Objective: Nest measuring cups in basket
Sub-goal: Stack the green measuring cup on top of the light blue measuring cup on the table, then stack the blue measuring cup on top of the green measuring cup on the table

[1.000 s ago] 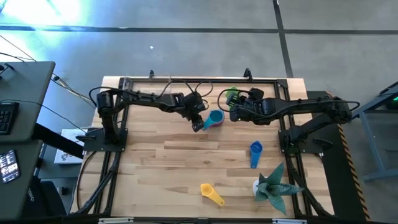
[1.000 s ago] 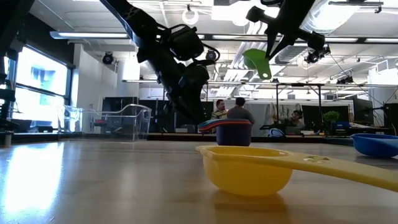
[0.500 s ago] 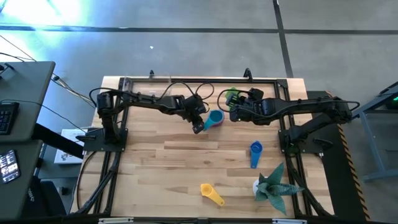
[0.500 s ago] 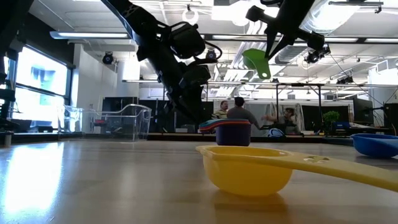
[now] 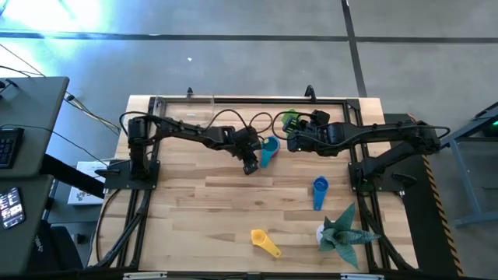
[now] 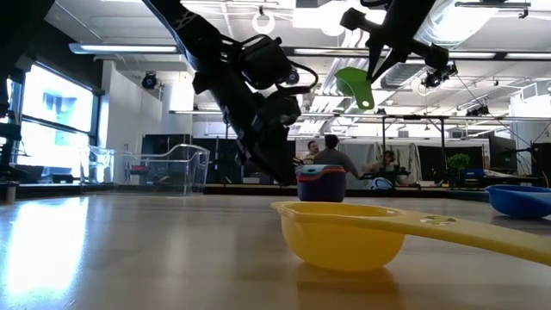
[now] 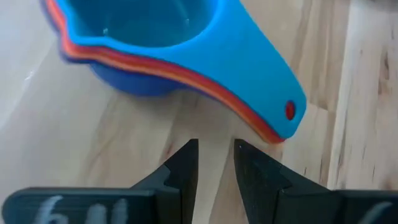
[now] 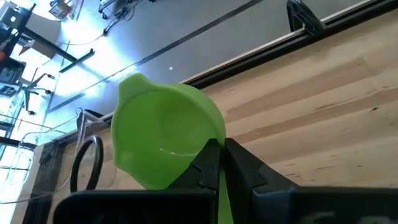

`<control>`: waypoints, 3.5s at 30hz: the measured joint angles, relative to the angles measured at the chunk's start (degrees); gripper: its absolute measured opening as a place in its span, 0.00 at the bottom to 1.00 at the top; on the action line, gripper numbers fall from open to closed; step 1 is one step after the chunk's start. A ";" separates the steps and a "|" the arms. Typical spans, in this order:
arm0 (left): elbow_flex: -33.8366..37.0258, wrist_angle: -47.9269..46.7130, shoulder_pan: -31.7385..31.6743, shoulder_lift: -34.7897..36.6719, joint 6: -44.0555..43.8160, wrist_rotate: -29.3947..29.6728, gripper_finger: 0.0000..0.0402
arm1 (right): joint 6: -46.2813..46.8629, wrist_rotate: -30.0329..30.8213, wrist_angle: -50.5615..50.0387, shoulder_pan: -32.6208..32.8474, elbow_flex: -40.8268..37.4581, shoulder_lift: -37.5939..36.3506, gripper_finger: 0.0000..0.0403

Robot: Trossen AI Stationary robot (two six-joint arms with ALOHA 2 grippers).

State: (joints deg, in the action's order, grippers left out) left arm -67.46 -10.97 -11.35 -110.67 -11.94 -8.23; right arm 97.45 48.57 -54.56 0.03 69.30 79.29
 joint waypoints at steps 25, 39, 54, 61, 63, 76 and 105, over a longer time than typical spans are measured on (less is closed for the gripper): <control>-0.19 -4.98 -0.87 3.97 5.24 -2.14 0.20 | 1.56 -6.47 1.84 0.49 -0.02 0.51 0.00; -0.17 -17.23 -3.85 16.71 11.25 2.70 0.20 | 10.64 -11.50 9.99 3.04 -0.04 8.37 0.00; -0.13 -23.51 -4.01 29.42 14.78 3.93 0.20 | 12.17 -20.38 13.09 -0.97 -0.04 14.35 0.00; -0.09 -26.92 -4.01 30.84 16.31 4.55 0.20 | 12.11 -24.82 14.55 -3.22 -0.04 16.86 0.00; -0.09 -27.24 -4.01 30.80 17.06 4.65 0.20 | 12.11 -25.16 14.79 -3.72 -0.04 17.55 0.00; -0.09 -29.47 -4.01 30.75 18.21 4.90 0.20 | 11.82 -27.47 13.95 -6.26 -0.04 19.21 0.00; -0.09 -29.47 -4.01 30.75 18.21 4.86 0.20 | 4.36 -30.03 11.57 -5.72 -0.04 17.11 0.15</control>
State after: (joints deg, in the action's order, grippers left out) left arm -67.55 -40.45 -15.35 -79.92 6.26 -3.37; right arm 101.81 18.54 -42.99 -5.69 69.25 96.40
